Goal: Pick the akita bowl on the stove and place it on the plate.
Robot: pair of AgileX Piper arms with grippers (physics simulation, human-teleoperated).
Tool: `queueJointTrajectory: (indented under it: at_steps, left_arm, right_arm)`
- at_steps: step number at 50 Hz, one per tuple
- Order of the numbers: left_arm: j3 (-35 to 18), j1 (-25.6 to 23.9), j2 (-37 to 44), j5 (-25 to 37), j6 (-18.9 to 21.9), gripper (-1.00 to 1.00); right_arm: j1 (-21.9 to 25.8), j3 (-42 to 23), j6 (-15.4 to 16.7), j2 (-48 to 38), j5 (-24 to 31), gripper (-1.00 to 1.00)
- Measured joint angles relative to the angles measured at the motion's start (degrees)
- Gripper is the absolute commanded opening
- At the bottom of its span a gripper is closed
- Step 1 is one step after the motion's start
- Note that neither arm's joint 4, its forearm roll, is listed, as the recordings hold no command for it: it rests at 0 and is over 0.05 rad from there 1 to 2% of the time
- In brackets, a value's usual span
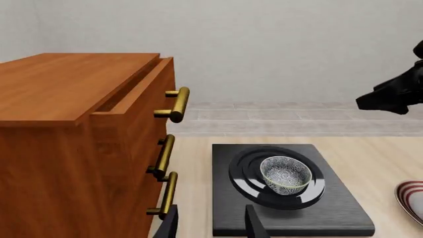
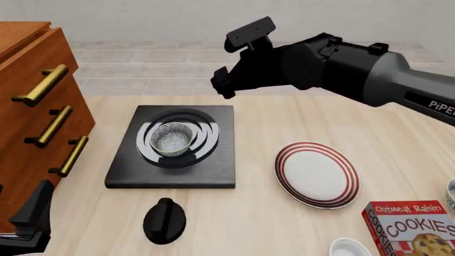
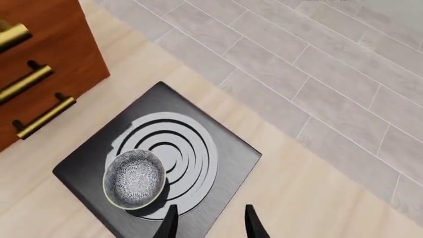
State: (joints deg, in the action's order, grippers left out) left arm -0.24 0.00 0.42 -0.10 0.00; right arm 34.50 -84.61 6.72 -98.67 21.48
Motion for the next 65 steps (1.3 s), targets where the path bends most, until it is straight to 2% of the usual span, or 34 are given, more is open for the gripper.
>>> queueJointTrajectory:
  at_steps: [65]
  left_arm:
    - [0.0,0.0,0.0,0.0,0.0,1.0]
  right_arm:
    - [6.3,-11.1,1.6,-12.7,1.8,1.0]
